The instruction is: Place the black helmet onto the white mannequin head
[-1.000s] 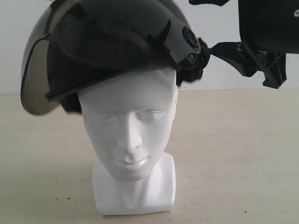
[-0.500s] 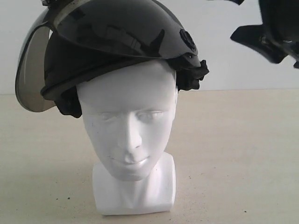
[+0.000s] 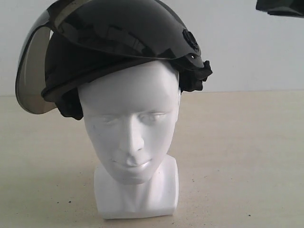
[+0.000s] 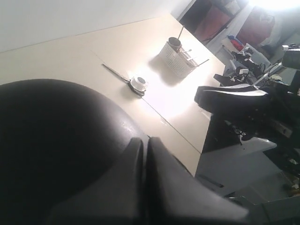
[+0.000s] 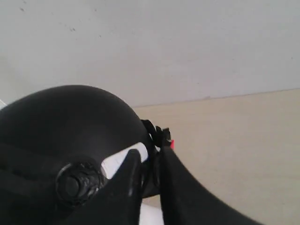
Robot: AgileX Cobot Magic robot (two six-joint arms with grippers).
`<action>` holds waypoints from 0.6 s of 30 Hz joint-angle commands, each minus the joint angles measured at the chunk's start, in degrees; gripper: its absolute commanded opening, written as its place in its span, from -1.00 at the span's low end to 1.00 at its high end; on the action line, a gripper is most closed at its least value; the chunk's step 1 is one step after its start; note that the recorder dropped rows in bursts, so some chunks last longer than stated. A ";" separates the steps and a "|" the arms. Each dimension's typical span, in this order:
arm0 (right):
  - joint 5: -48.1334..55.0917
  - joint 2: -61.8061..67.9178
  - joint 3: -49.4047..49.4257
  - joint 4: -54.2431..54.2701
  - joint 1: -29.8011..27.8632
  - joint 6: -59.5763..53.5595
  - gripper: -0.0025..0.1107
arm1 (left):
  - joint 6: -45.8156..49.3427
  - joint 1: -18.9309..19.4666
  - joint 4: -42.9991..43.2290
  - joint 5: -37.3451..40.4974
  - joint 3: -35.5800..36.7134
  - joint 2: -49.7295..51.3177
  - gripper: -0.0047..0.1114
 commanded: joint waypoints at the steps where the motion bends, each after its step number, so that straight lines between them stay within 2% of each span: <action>1: 3.13 0.24 -0.36 0.67 -0.07 -4.77 -0.95 | -0.67 -0.31 -0.26 0.31 0.21 -0.68 -0.84; 5: -0.39 0.35 -0.36 2.29 -0.07 -7.11 -0.96 | -1.20 -0.31 -1.18 0.31 0.21 -0.81 -0.84; 7: -4.81 0.35 -0.36 9.41 -0.07 -15.45 -0.96 | -1.20 -0.83 -1.69 0.31 0.21 -0.81 -0.84; 8: -6.63 0.74 -0.36 15.94 -0.07 -24.71 -0.96 | -1.36 -1.02 -1.69 0.31 0.21 -0.81 -0.84; 10: -8.98 1.54 -0.36 21.23 -0.07 -31.12 -0.96 | -1.47 -1.67 -1.69 0.31 0.21 -0.81 -0.84; 18: -15.07 5.65 -0.36 21.86 -0.07 -33.46 -0.96 | -1.58 -2.14 -1.69 0.31 0.21 -0.81 -0.84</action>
